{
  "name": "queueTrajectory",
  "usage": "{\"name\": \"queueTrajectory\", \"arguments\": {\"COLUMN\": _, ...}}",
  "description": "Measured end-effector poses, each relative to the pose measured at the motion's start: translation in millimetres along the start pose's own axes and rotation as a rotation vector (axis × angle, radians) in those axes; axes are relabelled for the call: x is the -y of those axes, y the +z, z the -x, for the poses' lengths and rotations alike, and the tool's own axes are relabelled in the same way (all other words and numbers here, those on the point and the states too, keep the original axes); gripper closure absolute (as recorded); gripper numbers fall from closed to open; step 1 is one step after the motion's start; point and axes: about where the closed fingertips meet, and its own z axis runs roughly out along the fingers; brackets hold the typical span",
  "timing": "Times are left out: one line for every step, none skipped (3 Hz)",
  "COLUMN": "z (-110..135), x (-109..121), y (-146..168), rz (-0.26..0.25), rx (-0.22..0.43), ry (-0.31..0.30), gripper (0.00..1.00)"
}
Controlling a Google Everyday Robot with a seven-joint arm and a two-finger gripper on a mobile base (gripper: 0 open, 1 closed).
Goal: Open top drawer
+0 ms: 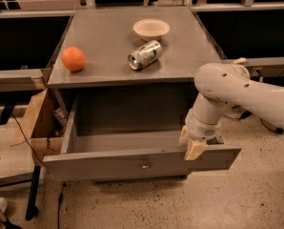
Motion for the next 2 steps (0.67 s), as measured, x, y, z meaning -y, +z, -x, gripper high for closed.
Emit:
{"name": "queueTrajectory", "arguments": {"z": 0.2, "x": -0.7, "y": 0.7, "rz": 0.000, "rx": 0.001, "ry": -0.001, "gripper": 0.35}}
{"name": "queueTrajectory", "arguments": {"z": 10.7, "x": -9.8, "y": -0.4, "rz": 0.009, "rx": 0.013, "ry": -0.015, "gripper": 0.12}}
